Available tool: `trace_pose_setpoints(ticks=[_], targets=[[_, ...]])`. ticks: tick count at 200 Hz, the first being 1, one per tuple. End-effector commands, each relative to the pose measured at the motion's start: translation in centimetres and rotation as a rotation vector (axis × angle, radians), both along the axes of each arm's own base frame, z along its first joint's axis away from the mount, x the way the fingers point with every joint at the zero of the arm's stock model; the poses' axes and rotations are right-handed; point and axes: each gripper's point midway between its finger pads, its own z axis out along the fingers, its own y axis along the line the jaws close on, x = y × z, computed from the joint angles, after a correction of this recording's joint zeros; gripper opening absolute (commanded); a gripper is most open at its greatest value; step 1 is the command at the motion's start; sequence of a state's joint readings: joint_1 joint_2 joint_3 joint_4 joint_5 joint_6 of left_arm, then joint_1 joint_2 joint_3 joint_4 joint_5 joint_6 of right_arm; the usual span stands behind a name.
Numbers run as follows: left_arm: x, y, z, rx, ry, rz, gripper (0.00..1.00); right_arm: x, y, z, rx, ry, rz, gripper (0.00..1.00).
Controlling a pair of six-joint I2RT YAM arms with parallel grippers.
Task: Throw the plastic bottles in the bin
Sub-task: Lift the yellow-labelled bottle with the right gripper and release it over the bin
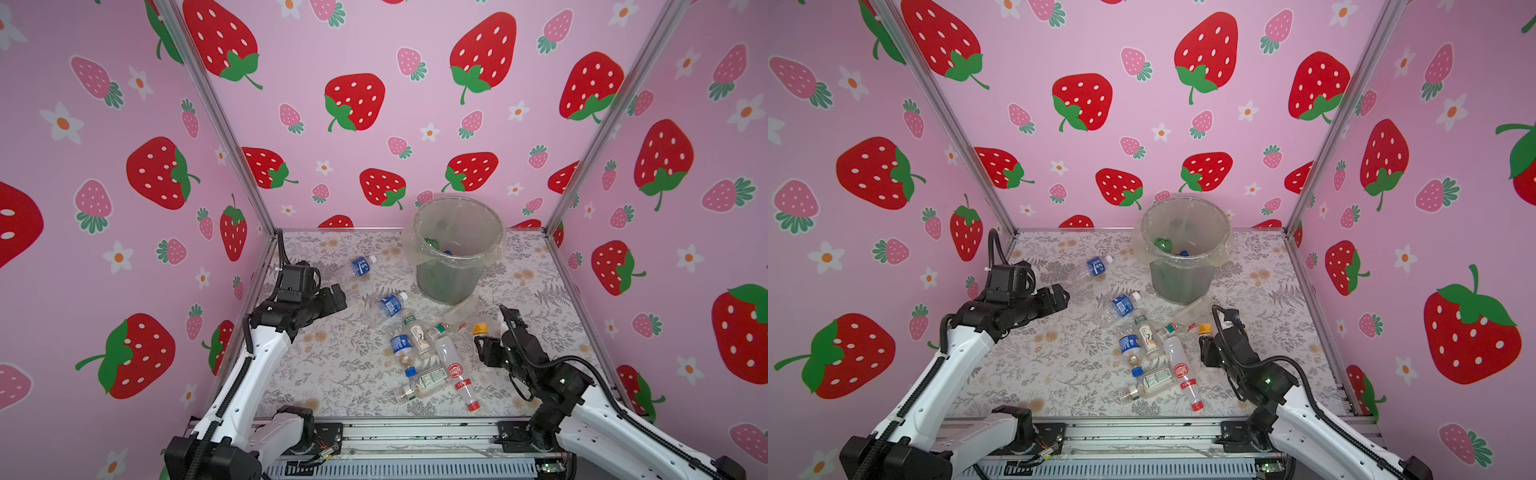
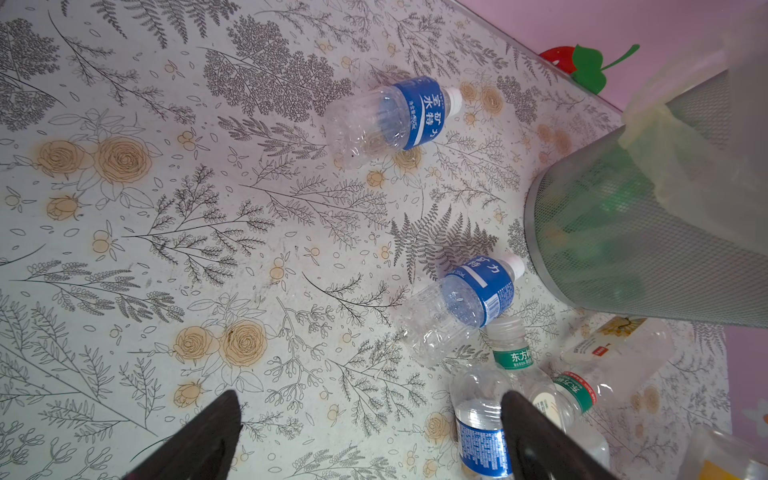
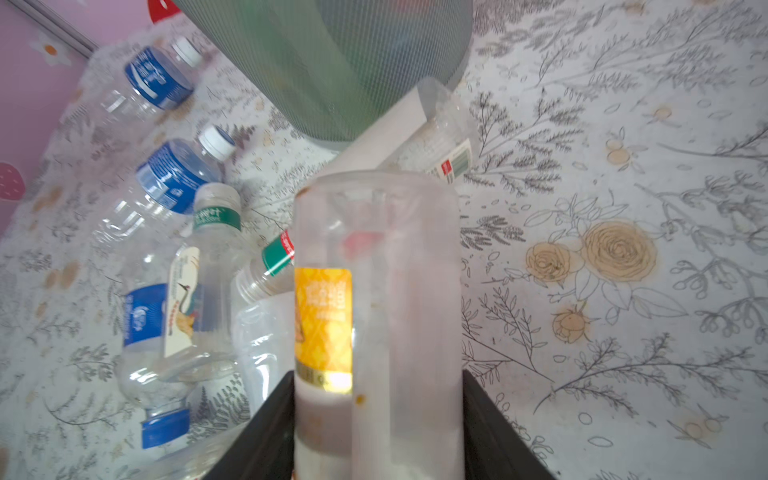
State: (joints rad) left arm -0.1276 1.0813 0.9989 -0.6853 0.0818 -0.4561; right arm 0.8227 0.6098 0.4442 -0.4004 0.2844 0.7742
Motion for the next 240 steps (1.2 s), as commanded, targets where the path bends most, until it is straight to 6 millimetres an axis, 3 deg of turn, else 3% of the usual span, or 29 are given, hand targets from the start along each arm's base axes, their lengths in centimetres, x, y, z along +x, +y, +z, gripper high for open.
trace_pose_setpoints(ticks=[1,104,128,193,240], targets=[[-0.3,0.3,-0.1,0.011,0.013,0.005,0.99,0.5,-1.1,3.0,0.037,-0.082,-0.060,0.55],[-0.3,0.3,-0.2,0.010,0.019,0.000,0.99,0.9,-2.5,12.5,0.124,-0.319,-0.089,0.52],[-0.3,0.3,-0.2,0.011,0.020,0.003,0.99,0.8,-2.0,14.3,0.172,-0.371,-0.064,0.52],[-0.2,0.3,-0.5,0.009,0.034,0.003,0.99,0.5,-2.6,18.0,0.258,-0.527,-0.066,0.53],[-0.1,0.4,-0.6,0.005,0.036,0.007,0.99,1.0,-2.2,18.7,0.260,-0.564,-0.066,0.53]])
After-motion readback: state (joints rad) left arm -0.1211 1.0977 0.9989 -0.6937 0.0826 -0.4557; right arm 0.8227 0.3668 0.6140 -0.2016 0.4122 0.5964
